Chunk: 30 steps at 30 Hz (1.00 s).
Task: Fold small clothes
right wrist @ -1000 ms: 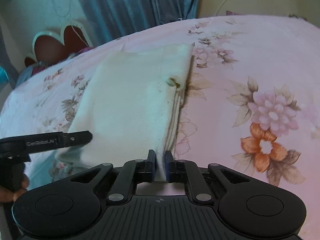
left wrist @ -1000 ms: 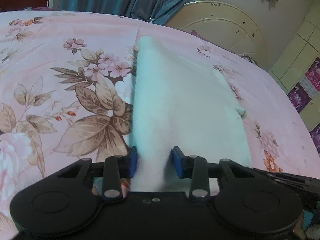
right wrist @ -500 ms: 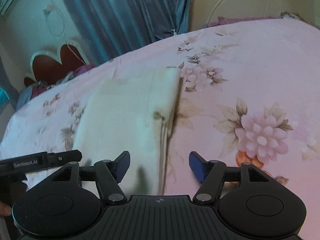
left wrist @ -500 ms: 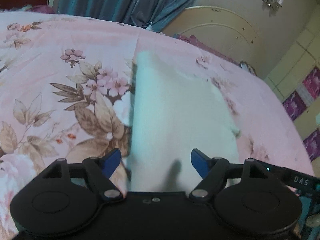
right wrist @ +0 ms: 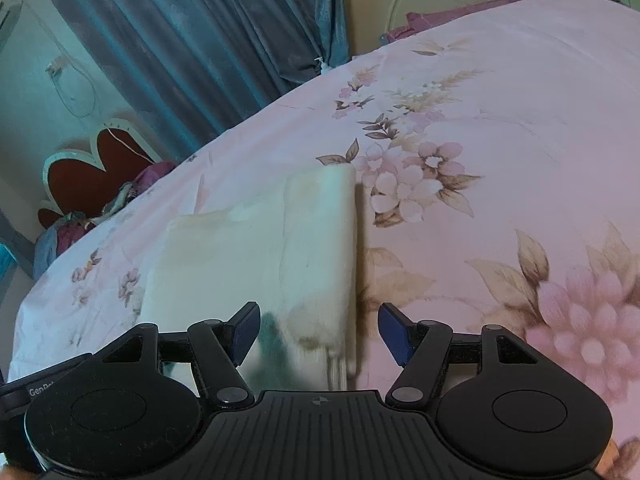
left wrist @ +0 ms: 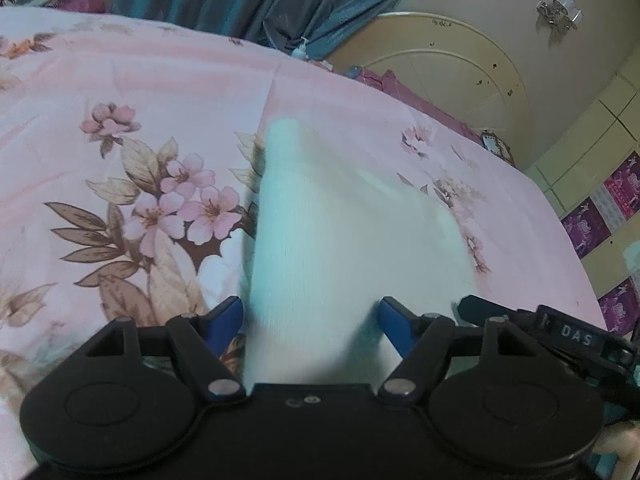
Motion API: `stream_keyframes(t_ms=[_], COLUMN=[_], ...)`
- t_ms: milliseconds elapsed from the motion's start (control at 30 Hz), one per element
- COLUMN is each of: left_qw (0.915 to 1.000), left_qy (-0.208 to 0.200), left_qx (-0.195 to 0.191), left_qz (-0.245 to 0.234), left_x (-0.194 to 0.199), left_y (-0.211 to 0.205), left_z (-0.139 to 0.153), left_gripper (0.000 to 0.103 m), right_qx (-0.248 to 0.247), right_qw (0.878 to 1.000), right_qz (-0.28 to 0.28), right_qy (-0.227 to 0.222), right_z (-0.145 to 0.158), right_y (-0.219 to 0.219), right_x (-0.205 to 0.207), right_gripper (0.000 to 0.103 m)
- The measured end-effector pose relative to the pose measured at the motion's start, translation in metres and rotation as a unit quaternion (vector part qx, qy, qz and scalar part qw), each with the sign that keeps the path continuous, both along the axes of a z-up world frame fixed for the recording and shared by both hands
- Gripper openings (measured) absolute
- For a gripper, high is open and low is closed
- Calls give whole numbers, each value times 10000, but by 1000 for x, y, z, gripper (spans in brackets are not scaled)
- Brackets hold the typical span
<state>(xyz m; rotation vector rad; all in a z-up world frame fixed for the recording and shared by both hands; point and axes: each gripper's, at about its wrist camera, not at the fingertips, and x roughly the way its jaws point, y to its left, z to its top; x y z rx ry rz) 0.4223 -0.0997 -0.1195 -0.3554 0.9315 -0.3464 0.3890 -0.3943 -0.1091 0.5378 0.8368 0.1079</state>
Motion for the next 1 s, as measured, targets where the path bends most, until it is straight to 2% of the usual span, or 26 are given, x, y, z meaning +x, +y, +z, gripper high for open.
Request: stream_keyframes(t_ms=[200,300,333,367,467,533,767,1000], left_qw=[9998,9997,9997,9997,9997,9995,9986,9971], left_qy=[34,26,22,19,-4,-99,-362,-628], left_qx=[-38,-18,-28,-34,-6,121,301,375], left_qz=[-204,-255,-253,-250,-261,-271,-253,-211], left_x=[12,15,16,16,14,11,1,-16], left_y=[-7,-9,-9,-9,-10,-14,-20,4], left_z=[-9,-10,-10,-10,-5,0,22,53], left_gripper=[70,65,61,60,48,43,37,37], right_qx=[311,379,426,481,458,387,422,554], right_qw=[9995,9993,9990,9988,9987,9989,9978,9947], right_qz=[-9,31,97,106,210,252,377,610], right_qy=[63,9,6,4,-37,-89,-345,-610], right_z=[-18,-23,-23,-24,-19,-14,5,39], right_y=[2,3,4,4,6,7,11,42], right_x=[12,16,18,18,18,17,10,3], right_gripper=[65,62,52,46,33,31,28,28])
